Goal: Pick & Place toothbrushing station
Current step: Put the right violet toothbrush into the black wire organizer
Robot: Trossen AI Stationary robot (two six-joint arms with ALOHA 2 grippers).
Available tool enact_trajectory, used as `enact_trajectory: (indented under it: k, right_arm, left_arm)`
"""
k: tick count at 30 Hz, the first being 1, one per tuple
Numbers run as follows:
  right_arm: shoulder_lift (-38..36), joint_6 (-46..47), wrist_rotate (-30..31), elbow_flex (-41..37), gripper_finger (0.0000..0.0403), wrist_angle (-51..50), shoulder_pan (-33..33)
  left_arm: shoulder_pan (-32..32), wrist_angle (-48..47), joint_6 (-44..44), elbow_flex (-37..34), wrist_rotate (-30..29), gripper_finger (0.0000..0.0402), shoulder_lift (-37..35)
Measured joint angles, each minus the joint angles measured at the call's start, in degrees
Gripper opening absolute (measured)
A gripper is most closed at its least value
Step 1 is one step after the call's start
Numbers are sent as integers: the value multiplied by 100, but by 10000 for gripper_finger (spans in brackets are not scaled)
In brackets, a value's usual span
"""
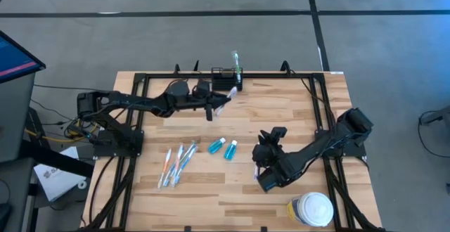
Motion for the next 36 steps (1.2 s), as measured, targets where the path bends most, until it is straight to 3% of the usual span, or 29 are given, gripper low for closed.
enact_trajectory:
  k: [13,20,30,36]
  right_arm:
    - [0,-1,-52,-819,102,1078,-239]
    - [0,-509,-174,-1103,102,1905,-464]
    - [0,-730,-188,-1107,102,2053,-782]
    - [0,-735,-181,-1107,102,2042,-897]
  left_arm:
    - [892,499,233,-167,-215,16,0]
    - [1340,644,527,-167,-210,16,0]
    - [1682,1034,821,-165,-250,16,24]
    - [1821,1861,824,-154,-290,16,605]
